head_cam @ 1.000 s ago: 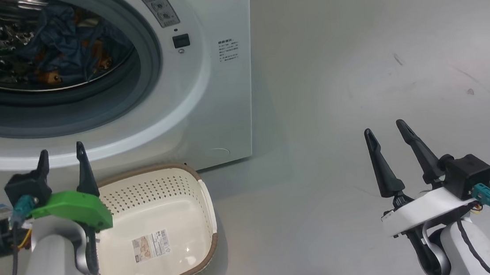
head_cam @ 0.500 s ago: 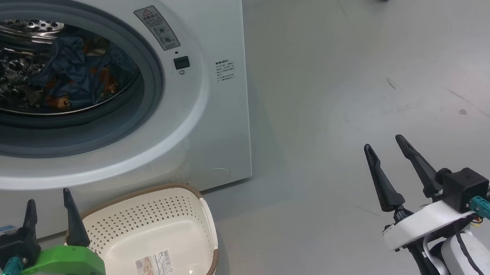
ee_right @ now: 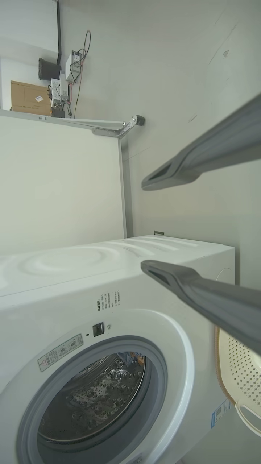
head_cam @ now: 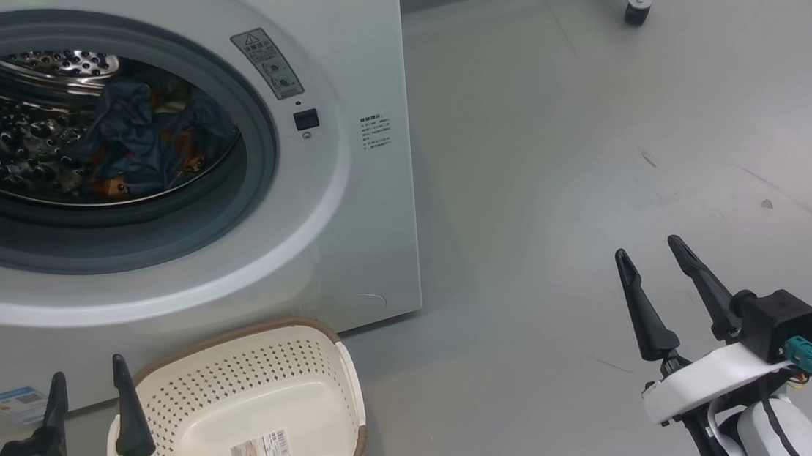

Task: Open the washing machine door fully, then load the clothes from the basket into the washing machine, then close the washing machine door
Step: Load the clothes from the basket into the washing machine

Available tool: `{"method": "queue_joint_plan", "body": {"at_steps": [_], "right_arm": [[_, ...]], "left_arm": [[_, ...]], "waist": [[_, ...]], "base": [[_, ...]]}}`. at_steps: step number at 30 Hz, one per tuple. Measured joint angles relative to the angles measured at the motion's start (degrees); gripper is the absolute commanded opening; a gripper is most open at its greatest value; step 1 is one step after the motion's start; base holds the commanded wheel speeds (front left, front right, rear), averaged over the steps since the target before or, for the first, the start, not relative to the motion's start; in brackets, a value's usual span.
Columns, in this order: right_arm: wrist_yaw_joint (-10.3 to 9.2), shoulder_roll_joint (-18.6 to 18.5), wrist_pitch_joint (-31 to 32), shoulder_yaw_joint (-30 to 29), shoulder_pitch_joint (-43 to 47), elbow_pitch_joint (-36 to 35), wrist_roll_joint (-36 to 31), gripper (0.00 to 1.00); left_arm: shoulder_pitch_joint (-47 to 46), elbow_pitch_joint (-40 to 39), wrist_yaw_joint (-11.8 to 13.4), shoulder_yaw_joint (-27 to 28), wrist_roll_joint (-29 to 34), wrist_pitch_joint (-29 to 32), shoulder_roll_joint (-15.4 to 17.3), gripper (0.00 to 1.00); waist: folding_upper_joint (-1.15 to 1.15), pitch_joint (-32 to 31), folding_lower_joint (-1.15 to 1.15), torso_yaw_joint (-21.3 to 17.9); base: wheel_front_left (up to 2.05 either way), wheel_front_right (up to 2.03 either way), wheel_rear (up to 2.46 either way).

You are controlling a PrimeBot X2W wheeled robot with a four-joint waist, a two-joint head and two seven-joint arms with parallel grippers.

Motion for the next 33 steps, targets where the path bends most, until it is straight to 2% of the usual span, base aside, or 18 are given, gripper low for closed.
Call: {"method": "queue_joint_plan", "body": {"at_steps": [19, 33], "right_arm": [[0.00, -0.26, -0.01, 0.82, 0.89, -0.35, 0.00, 1.00], [0.00, -0.49, -0.01, 0.83, 0.89, -0.62, -0.10, 1.00]], "left_arm": [[5.27, -6.19, 0.01, -0.14, -0.14, 0.00, -0.04, 1.00], [6.56, -8.15, 0.66, -1.86, -2.58, 0.00, -0.04, 1.00]], "waist": [[0.00, -0.81, 0.00, 0.51], [0.00, -0.19, 0.00, 0.89]], "base": [[0.00, 0.00, 0.00], [0.00, 0.00, 0.00]]}}
